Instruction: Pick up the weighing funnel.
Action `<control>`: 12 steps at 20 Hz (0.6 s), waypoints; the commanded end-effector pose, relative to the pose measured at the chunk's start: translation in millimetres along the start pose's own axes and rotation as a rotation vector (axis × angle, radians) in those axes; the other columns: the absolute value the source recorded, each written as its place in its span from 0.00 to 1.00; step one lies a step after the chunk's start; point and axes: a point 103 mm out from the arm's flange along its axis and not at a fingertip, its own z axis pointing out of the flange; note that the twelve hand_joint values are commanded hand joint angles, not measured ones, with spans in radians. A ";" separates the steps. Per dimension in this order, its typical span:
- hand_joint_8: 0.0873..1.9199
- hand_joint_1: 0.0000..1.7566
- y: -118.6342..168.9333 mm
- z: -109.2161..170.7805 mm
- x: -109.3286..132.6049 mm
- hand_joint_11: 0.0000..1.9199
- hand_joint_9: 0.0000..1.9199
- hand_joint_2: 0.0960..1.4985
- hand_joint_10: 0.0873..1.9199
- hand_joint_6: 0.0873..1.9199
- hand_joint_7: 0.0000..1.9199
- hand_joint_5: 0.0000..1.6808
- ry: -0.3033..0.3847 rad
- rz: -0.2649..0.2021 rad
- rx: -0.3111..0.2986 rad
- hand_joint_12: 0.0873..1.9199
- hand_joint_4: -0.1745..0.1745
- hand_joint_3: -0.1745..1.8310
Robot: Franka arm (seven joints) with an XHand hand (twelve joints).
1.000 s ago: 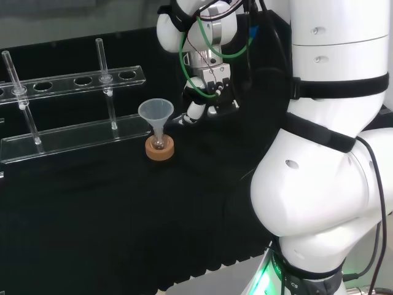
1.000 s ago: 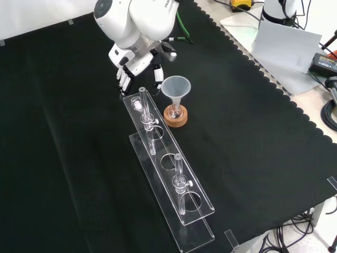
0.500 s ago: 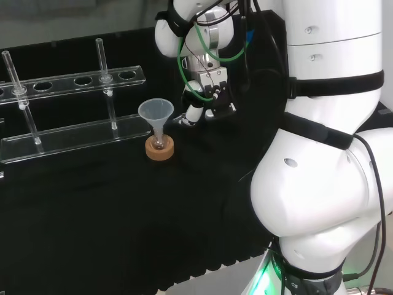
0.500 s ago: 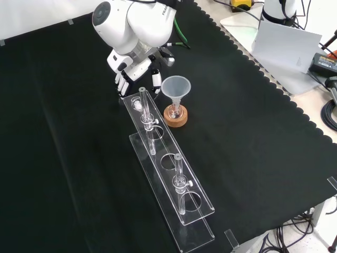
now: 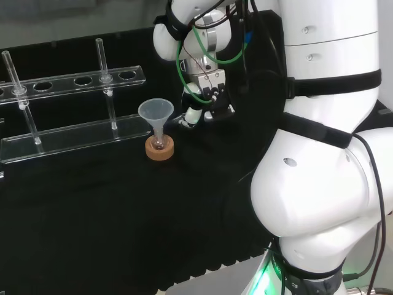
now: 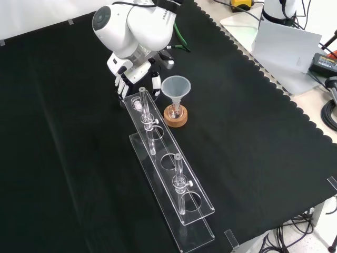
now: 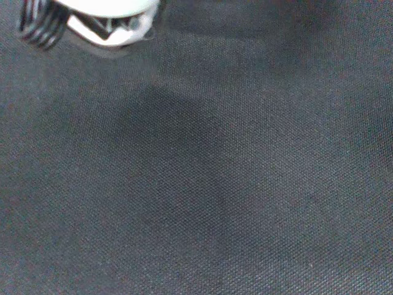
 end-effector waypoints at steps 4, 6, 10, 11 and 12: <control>0.33 0.52 4.4 4.5 -1.8 0.27 0.39 0.34 0.24 0.23 0.23 0.39 -0.019 0.002 0.011 0.64 0.37 0.40; 0.33 0.52 5.4 5.0 -2.1 0.28 0.39 0.34 0.24 0.28 0.24 0.38 -0.023 0.001 0.011 0.64 0.37 0.40; 0.34 0.53 8.0 5.2 -1.9 0.28 0.39 0.34 0.24 0.33 0.24 0.37 -0.024 -0.006 0.000 0.64 0.38 0.40; 0.34 0.53 8.8 5.3 -2.0 0.28 0.39 0.34 0.24 0.33 0.24 0.37 -0.023 -0.008 0.000 0.64 0.38 0.40; 0.34 0.53 9.7 5.1 -2.1 0.28 0.39 0.34 0.24 0.33 0.24 0.37 -0.024 -0.010 0.000 0.64 0.38 0.40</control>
